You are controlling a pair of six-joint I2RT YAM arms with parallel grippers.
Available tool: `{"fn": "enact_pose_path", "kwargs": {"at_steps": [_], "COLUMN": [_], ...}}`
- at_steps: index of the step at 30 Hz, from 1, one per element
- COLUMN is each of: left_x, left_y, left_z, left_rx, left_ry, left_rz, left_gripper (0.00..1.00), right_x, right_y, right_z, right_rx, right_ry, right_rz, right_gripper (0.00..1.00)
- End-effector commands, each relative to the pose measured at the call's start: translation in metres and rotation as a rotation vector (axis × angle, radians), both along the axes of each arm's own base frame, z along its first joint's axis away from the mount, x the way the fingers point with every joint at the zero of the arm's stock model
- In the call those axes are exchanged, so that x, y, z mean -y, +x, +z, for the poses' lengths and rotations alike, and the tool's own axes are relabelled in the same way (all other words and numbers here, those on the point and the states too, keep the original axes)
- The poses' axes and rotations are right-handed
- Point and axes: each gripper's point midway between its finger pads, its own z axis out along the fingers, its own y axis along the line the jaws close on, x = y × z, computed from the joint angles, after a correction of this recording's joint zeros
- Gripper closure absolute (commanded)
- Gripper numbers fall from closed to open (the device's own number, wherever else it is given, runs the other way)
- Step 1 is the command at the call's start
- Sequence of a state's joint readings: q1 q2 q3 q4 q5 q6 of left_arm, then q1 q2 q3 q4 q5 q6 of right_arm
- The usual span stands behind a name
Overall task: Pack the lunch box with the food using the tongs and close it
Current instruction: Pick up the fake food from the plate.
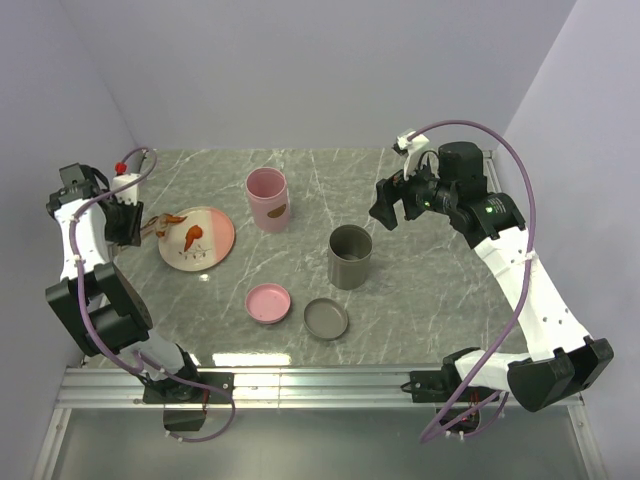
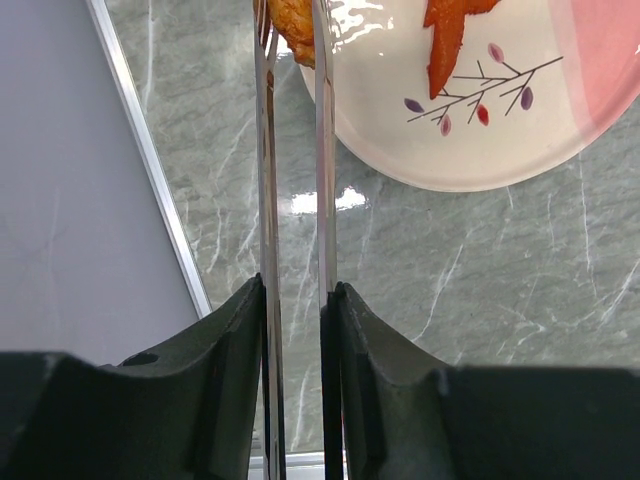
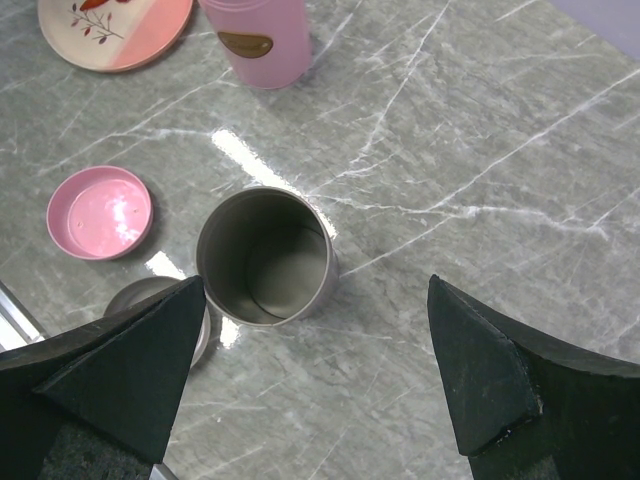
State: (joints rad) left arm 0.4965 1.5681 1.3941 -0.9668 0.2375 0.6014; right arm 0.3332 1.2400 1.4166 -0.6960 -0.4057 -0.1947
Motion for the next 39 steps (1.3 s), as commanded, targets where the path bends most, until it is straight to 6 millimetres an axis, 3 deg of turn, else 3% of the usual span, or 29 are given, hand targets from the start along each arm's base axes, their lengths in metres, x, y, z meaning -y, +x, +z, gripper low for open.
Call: {"fn": "enact_pose_path", "kwargs": {"at_steps": [1, 17, 22, 28, 29, 34, 39], "left_x": [0.002, 0.029, 0.04, 0.07, 0.073, 0.107, 0.15], "left_y": [0.009, -0.009, -0.013, -0.022, -0.021, -0.032, -0.033], "left_z": [0.034, 0.066, 0.084, 0.134, 0.152, 0.203, 0.222], "left_rx": [0.094, 0.147, 0.189, 0.288, 0.331, 0.423, 0.45], "left_ry": [0.023, -0.047, -0.074, -0.153, -0.147, -0.196, -0.177], "left_rz": [-0.012, -0.033, -0.044, -0.096, -0.109, -0.218, -0.329], "left_gripper": [0.73, 0.99, 1.0, 1.0, 1.0, 1.0, 1.0], "right_x": [0.002, 0.003, 0.006, 0.009, 0.009, 0.014, 0.022], "right_y": [0.001, -0.001, -0.003, -0.004, -0.005, -0.002, 0.002], "right_z": [0.013, 0.015, 0.016, 0.017, 0.018, 0.022, 0.029], "right_rx": [0.042, 0.051, 0.05, 0.049, 0.046, 0.042, 0.045], "right_ry": [0.02, 0.019, 0.022, 0.027, 0.029, 0.047, 0.062], "right_rz": [-0.003, -0.006, -0.012, -0.022, -0.022, -0.044, -0.073], "right_gripper": [0.02, 0.02, 0.02, 0.02, 0.02, 0.01, 0.01]}}
